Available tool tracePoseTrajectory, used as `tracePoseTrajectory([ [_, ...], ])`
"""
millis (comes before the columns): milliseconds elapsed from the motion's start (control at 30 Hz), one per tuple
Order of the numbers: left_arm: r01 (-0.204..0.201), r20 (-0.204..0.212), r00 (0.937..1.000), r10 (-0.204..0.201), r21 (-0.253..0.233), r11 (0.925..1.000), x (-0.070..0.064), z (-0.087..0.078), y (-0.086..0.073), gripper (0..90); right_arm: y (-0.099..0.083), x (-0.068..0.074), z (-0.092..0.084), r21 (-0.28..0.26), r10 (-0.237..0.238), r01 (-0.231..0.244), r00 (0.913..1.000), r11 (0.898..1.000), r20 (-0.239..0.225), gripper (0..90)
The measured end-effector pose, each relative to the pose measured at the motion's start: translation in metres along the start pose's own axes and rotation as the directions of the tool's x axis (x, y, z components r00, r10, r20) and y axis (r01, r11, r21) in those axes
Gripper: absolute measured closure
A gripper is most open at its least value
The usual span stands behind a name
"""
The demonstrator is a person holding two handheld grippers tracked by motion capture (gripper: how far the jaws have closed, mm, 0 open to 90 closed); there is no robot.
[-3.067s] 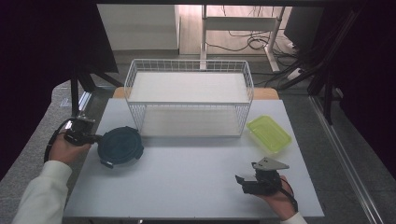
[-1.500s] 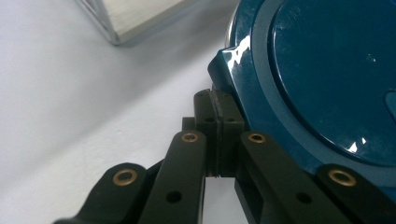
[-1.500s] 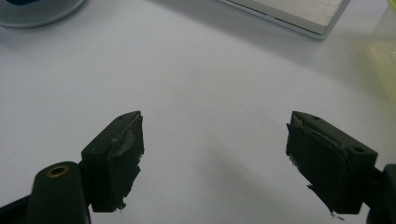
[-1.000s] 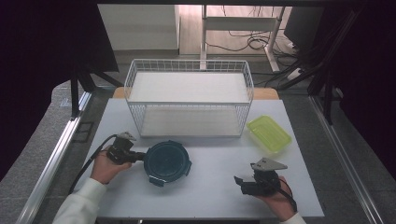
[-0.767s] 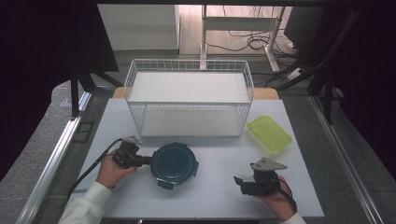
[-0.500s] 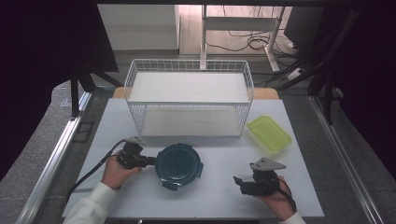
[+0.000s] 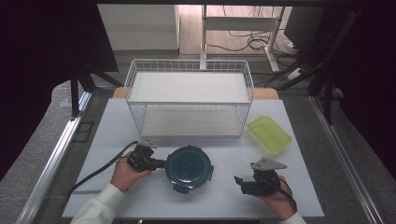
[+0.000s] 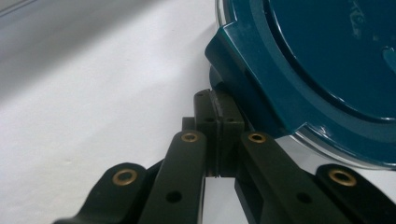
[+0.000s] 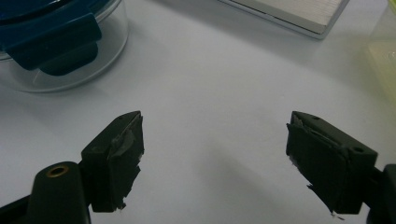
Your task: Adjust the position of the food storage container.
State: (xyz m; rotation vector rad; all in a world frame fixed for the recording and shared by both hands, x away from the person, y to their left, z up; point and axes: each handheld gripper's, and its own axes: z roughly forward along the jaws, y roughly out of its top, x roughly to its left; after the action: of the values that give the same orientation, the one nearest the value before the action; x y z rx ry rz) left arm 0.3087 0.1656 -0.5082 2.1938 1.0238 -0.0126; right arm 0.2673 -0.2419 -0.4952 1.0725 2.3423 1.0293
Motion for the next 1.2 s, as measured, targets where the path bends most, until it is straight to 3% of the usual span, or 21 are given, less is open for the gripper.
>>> tracePoseTrajectory([
  [100, 0.007, 0.027, 0.9996, -0.007, -0.012, 0.9999, -0.002, 0.003, 0.0, 90.0, 0.0, 0.001, 0.0, 0.001, -0.001, 0.001, 1.0, 1.0, -0.001, 19.0],
  [333, 0.016, 0.05, 0.9986, -0.015, -0.014, 0.9998, -0.004, 0.006, 0.0, 90.0, 0.0, 0.0, 0.001, 0.003, 0.002, -0.002, 1.0, 1.0, 0.0, 19.0],
  [500, -0.012, 0.03, 0.9995, 0.012, -0.004, 0.9999, -0.012, 0.008, 0.003, 90.0, 0.0, -0.001, 0.001, 0.0, 0.01, -0.01, 0.9999, 1.0, 0.004, 19.0],
  [633, 0.004, 0.037, 0.9993, -0.004, -0.009, 1.0, -0.011, 0.008, 0.004, 90.0, 0.0, -0.002, -0.001, -0.003, 0.013, -0.013, 0.9999, 1.0, 0.008, 18.9],
  [700, 0.008, 0.026, 0.9996, -0.008, -0.019, 0.9998, -0.01, 0.005, 0.005, 90.0, 0.001, -0.003, -0.002, -0.008, 0.018, -0.018, 0.9998, 1.0, 0.009, 18.9],
  [833, 0.014, -0.064, 0.9978, -0.018, -0.072, 0.9973, -0.006, -0.012, 0.008, 90.0, 0.005, -0.005, -0.006, -0.024, 0.024, -0.024, 0.9995, 0.999, 0.019, 18.7],
  [900, 0.039, -0.089, 0.9948, -0.049, -0.102, 0.994, -0.006, -0.021, 0.009, 90.0, 0.009, -0.007, -0.009, -0.035, 0.033, -0.033, 0.9992, 0.999, 0.02, 18.7],
  [1000, 0.087, -0.086, 0.9914, -0.099, -0.128, 0.988, -0.008, -0.033, 0.011, 70.6, 0.017, -0.007, -0.012, -0.038, 0.034, -0.033, 0.9994, 0.999, 0.009, 17.6],
  [1133, 0.154, -0.057, 0.9845, -0.166, -0.174, 0.9726, -0.01, -0.047, 0.011, 40.3, 0.031, 0.0, -0.012, -0.041, 0.062, -0.064, 0.9963, 0.997, -0.059, 15.4],
  [1200, 0.178, -0.048, 0.9806, -0.19, -0.194, 0.9647, -0.012, -0.053, 0.01, 31.2, 0.038, 0.003, -0.01, -0.038, 0.069, -0.072, 0.9945, 0.997, -0.078, 15.0],
])
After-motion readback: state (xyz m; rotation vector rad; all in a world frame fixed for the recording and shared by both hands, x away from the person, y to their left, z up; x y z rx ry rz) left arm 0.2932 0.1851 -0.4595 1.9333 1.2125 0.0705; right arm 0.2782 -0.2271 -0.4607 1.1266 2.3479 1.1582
